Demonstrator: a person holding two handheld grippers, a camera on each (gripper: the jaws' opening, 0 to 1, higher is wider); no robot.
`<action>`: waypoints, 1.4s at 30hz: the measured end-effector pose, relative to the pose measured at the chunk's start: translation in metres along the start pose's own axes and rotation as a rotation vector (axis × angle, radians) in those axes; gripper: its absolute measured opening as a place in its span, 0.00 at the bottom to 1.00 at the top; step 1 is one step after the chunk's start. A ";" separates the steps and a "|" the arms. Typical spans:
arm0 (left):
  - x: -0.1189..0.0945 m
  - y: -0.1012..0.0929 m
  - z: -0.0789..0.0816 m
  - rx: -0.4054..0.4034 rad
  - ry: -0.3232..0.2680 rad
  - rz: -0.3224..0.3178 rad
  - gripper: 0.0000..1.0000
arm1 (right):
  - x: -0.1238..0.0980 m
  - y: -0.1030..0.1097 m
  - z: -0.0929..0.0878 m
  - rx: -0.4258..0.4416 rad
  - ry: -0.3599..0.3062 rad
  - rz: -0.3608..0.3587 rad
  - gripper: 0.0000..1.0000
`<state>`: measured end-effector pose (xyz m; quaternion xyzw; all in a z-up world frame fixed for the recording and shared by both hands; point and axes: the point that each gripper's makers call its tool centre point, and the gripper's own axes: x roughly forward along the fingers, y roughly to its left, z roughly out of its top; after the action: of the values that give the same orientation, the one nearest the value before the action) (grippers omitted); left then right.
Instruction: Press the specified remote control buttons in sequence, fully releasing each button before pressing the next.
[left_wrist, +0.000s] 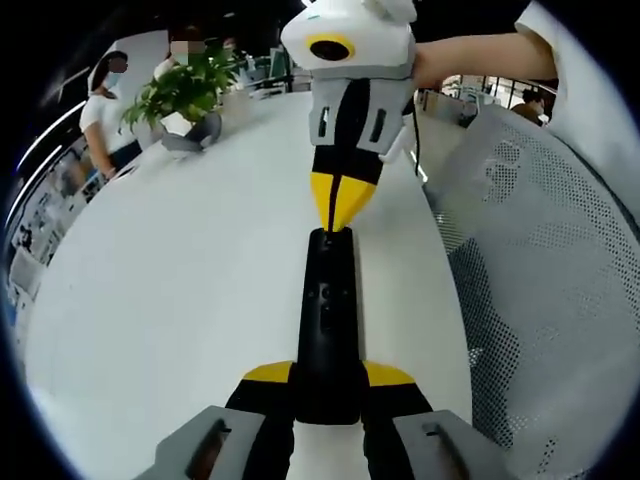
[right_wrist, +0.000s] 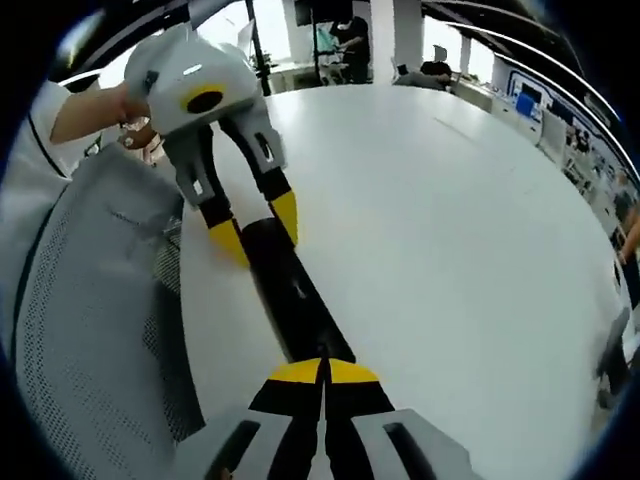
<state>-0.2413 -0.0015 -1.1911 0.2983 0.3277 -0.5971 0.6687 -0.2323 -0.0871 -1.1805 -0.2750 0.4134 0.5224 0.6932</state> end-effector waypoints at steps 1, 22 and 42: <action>0.000 0.000 0.000 0.005 -0.002 -0.004 0.24 | 0.001 0.001 0.001 -0.012 0.007 0.005 0.00; 0.001 -0.002 0.001 0.034 -0.055 -0.041 0.24 | 0.001 0.003 -0.003 -0.148 0.115 0.071 0.00; 0.000 -0.010 -0.001 0.061 -0.082 -0.072 0.24 | 0.003 0.020 0.003 -0.165 0.063 0.066 0.00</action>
<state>-0.2512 -0.0017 -1.1913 0.2817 0.2922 -0.6423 0.6502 -0.2500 -0.0772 -1.1803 -0.3335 0.3996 0.5685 0.6372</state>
